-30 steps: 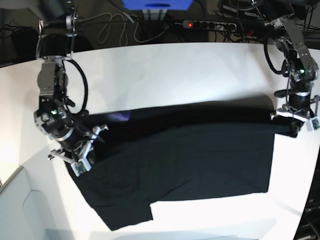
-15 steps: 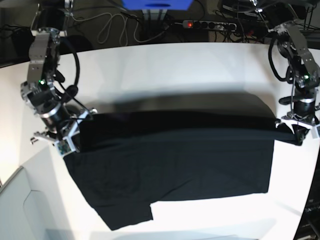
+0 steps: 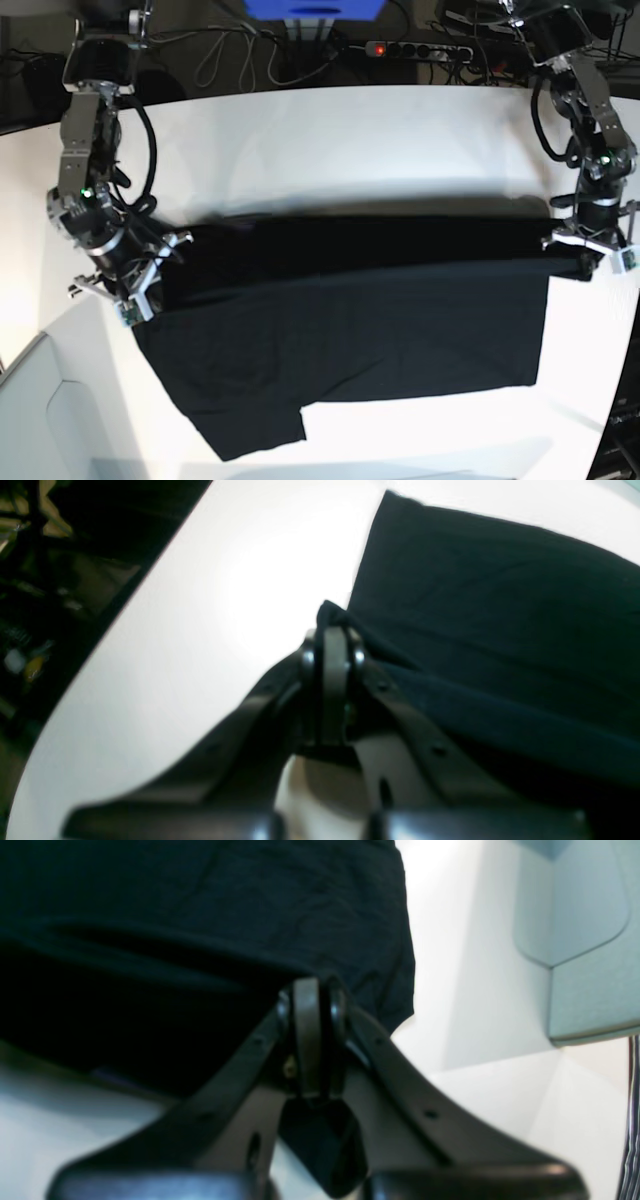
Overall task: Fold the T-shirt properly
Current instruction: 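Carry the held shoulder edge with both grippers toward the hem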
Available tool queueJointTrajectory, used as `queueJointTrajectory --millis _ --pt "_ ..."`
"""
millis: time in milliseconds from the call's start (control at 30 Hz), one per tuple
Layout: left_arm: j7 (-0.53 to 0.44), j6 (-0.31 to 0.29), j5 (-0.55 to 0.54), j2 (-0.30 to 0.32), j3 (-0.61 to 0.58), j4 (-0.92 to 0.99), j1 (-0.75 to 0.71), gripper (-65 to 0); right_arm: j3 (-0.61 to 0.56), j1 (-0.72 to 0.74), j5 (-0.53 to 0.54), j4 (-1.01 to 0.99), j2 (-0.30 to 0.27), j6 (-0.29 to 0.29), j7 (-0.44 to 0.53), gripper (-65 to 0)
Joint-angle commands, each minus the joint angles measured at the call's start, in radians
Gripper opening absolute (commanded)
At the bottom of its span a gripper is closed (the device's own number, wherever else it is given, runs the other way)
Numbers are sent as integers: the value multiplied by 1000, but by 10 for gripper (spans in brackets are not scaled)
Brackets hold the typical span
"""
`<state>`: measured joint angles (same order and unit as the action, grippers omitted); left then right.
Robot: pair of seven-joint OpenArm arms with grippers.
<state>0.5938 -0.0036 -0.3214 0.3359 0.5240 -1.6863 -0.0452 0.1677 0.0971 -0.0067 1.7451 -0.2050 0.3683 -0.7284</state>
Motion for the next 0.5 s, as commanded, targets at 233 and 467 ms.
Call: queueJointTrajectory --millis 233,467 --pt "-24 6 147 -1 -43 -16 9 -650 -36 74 3 -52 -7 7 19 -647" --pt "-24 4 212 -19 -41 -16 17 -645 -36 72 3 -58 -7 7 23 -647"
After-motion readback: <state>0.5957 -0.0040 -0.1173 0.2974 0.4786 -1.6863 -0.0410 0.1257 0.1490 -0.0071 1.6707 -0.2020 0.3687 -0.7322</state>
